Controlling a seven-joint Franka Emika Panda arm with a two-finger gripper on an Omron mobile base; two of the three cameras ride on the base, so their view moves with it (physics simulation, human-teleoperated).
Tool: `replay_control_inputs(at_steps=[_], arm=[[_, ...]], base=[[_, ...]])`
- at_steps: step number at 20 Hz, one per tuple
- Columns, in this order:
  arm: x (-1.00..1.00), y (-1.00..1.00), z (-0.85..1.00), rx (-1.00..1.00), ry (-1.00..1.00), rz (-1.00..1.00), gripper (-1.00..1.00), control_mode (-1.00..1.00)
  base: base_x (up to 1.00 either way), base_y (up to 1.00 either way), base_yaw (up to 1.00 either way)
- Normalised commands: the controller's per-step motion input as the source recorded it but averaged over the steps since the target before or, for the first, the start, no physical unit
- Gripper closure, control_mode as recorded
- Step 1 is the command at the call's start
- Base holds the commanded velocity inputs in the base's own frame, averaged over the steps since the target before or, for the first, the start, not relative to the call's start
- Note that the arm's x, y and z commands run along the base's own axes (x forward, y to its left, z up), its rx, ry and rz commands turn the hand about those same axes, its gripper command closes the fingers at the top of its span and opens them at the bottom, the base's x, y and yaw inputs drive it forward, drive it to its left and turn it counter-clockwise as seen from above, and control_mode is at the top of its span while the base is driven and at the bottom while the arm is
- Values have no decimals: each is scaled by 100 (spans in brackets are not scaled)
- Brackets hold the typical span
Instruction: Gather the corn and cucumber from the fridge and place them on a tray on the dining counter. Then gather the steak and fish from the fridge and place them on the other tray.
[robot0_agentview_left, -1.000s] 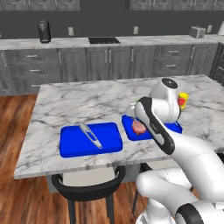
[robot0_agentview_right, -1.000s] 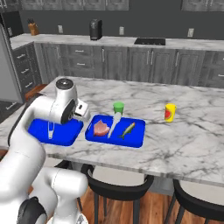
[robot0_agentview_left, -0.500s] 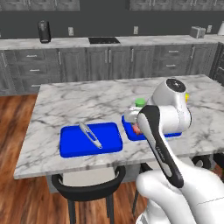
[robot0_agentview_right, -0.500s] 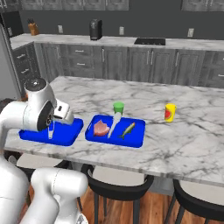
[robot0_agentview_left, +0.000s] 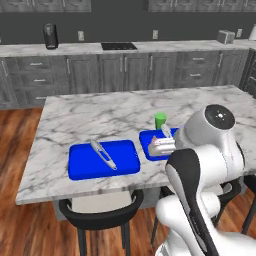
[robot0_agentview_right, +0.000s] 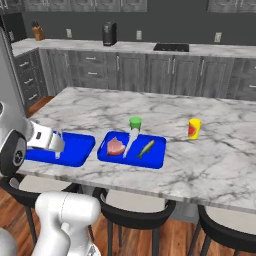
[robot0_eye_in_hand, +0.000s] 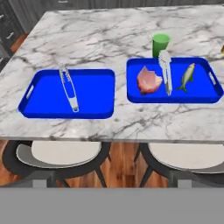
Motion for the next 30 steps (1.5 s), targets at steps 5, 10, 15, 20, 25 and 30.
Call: replay_control_inputs(at_steps=[5, 10, 15, 20, 25, 30], arm=[[-73, -19, 32, -4, -15, 0, -100, -100], [-45, -36, 2, -2, -8, 4, -100, -100], [1, 0, 0, 0, 3, 3, -100, -100], [-1, 0, -1, 0, 0, 0, -100, 100], [0, 0, 0, 0, 0, 0, -100, 100], [0, 0, 0, 0, 0, 0, -100, 100]], base=[[0, 0, 0], [0, 0, 0], [0, 0, 0], [-4, 4, 0], [-11, 74, 3], [0, 100, 4]])
